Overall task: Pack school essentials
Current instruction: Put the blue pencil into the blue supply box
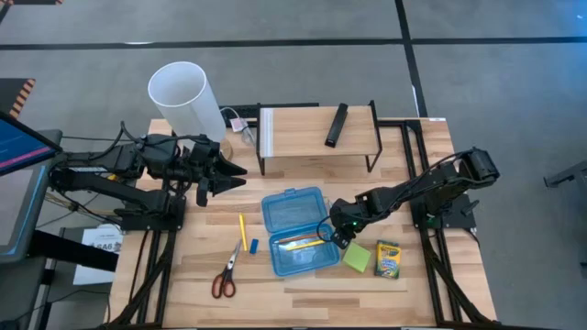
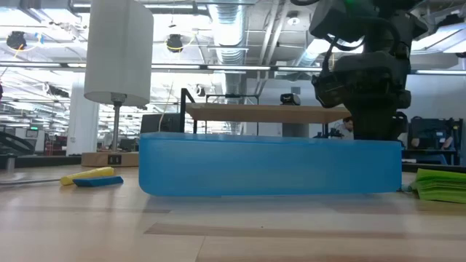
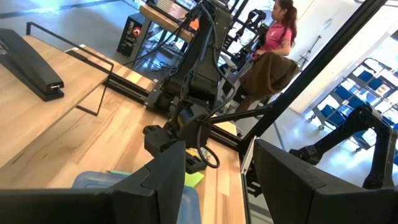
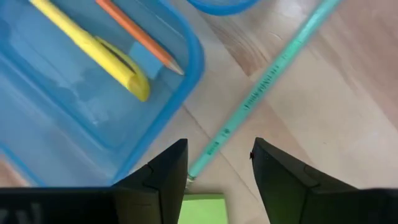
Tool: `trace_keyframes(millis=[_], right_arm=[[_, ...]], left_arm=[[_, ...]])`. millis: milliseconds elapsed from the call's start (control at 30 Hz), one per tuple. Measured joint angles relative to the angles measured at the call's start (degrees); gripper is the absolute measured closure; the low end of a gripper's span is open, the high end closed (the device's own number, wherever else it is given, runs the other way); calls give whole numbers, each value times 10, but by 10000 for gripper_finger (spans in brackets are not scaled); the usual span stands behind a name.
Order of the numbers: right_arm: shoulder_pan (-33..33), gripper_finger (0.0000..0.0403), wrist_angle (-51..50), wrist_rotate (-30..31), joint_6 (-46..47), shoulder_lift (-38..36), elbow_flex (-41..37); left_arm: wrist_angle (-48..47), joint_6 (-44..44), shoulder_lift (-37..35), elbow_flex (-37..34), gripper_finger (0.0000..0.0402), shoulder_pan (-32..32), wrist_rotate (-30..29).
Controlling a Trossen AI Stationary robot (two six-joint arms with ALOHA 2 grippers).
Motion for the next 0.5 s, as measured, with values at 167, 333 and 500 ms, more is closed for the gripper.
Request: trace_keyframes(millis=[167,333,500], right_arm=[[1,210,-11,8,5,0,0],[18,207,-4,12,20,0,0],[35,207,-4,45,34,0,0]], left_arm=[[0,-3,0,0,226,0,0],[0,-8,0,0,226,0,1],[0,-8,0,0,226,0,1]])
